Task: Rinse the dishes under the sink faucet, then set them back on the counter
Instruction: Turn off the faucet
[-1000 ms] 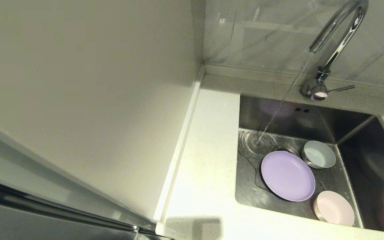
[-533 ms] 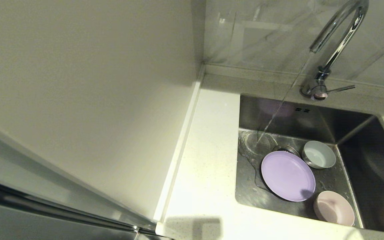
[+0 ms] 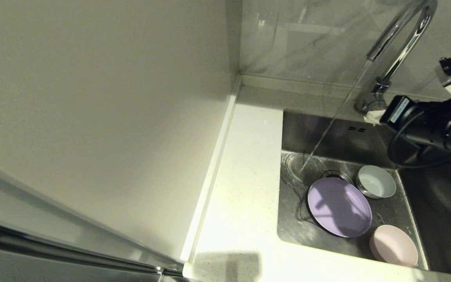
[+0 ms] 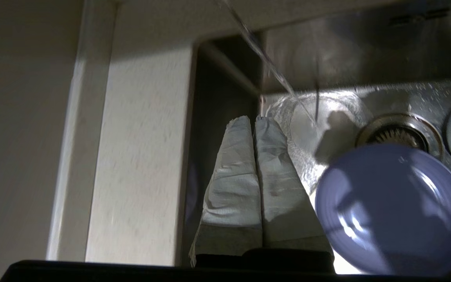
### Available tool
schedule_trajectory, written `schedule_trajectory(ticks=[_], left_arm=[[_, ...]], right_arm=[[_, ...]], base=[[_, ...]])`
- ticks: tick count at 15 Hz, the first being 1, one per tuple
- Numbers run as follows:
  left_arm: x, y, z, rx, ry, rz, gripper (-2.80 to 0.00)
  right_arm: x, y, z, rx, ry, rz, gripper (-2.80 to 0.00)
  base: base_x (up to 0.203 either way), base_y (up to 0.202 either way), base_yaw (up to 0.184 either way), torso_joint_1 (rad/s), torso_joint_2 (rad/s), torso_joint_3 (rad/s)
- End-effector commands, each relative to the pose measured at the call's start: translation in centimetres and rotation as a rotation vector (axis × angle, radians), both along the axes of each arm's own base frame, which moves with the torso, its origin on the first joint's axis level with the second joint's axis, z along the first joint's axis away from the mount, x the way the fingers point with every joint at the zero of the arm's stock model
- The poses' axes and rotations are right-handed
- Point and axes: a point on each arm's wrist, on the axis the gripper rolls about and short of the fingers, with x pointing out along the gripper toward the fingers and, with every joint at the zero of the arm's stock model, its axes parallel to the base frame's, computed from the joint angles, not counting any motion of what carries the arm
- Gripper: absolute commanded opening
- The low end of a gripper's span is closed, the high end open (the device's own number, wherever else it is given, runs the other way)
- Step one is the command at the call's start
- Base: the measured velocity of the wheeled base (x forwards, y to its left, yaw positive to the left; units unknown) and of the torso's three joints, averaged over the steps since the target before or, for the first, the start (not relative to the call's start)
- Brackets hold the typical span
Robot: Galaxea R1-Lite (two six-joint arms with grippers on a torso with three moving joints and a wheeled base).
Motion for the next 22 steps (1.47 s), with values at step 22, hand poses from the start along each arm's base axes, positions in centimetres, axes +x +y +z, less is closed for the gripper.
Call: schedule_trajectory(ticks=[22], left_arm=[[0.0, 0.0, -0.1, -0.001, 0.004, 0.001, -2.8]], right_arm=[[8.4, -7.2, -1.0, -0.122, -0.049, -0.511, -2.8]], base=[[0.0, 0.0, 0.0, 0.0, 0.0, 0.0]])
